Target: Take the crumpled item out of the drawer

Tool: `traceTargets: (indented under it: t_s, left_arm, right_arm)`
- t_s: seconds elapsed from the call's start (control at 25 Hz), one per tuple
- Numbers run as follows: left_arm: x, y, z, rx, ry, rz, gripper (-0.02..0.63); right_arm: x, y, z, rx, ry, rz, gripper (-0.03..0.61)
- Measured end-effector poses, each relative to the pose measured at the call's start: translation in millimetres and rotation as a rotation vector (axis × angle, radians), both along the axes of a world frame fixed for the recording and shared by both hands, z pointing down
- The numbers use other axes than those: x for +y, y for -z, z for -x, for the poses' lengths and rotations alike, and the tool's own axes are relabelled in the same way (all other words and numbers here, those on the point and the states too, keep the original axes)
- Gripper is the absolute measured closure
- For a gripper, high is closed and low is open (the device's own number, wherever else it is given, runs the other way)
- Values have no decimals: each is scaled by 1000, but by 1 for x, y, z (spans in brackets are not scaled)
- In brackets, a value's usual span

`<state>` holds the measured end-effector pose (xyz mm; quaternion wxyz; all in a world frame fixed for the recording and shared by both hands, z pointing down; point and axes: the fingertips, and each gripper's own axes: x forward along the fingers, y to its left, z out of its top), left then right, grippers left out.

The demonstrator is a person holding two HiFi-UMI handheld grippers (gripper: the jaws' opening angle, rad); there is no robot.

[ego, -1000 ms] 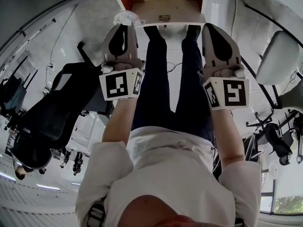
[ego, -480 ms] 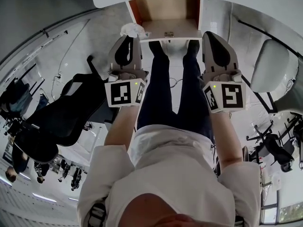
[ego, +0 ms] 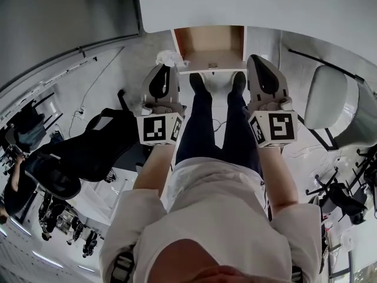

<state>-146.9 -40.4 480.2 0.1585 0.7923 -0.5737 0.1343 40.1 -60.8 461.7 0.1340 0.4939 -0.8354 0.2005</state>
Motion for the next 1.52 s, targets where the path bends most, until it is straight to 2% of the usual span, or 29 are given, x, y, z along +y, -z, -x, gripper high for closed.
traceTargets:
  t_s: [0.24, 0.76, 1.08, 1.52]
  left_arm:
    - [2, 32, -2, 32, 13, -15, 588]
    - [-1, 85, -5, 21, -13, -71, 588]
    - [-10, 127, -4, 23, -8, -137, 588]
    - [-10, 174, -2, 45, -27, -177, 588]
  right_arm:
    - [-6, 36, -4, -9, -3, -47, 572]
    - [-13, 97, 2, -13, 5, -129, 572]
    - [-15, 137, 8, -22, 10, -192, 572]
    - [-5, 180, 9, -30, 4, -238, 572]
